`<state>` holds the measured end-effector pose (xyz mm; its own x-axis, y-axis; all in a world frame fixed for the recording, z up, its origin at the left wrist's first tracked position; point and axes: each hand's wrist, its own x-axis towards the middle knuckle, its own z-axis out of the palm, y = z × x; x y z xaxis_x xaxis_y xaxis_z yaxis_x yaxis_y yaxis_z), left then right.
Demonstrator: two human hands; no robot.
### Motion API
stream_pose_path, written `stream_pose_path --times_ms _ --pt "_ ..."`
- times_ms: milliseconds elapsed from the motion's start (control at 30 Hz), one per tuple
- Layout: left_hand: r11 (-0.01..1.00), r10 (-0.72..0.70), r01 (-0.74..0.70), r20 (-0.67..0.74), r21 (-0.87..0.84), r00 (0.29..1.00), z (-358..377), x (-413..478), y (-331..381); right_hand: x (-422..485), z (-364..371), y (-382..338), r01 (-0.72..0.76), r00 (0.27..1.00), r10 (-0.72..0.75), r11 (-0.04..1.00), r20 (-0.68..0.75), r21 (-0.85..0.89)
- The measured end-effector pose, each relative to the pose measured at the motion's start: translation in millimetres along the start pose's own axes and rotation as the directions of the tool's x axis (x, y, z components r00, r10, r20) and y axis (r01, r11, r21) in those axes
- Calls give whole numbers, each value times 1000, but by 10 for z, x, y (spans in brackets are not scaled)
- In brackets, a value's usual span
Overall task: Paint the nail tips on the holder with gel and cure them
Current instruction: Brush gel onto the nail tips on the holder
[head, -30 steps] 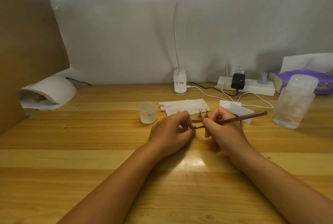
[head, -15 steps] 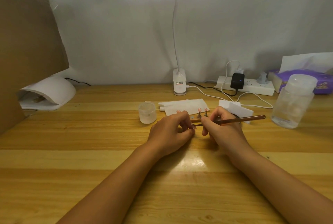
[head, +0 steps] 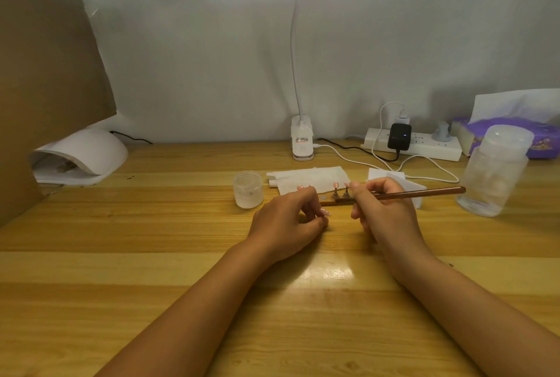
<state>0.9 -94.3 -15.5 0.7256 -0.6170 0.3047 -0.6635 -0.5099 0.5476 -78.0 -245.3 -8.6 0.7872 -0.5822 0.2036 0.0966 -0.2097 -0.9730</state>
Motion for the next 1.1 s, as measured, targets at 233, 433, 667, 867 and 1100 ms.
stream_pose_path --times_ms 233,433,667,867,1100 --pt "1000 1 -1 -4 16 1000 -2 -1 17 -22 12 -30 10 997 -8 1000 72 -23" --pt "1000 4 -4 -1 22 1000 -6 -5 31 -23 15 -22 3 995 3 998 95 -65" --pt "1000 9 -9 -1 9 1000 -7 -15 36 -18 19 -15 5 987 14 993 161 -119" --pt "1000 7 -7 -6 19 1000 -5 -14 32 -14 34 6 31 987 -4 985 161 -170" --pt "1000 16 -16 -10 12 1000 2 -5 20 -16 23 -2 51 992 -28 982 126 -180"
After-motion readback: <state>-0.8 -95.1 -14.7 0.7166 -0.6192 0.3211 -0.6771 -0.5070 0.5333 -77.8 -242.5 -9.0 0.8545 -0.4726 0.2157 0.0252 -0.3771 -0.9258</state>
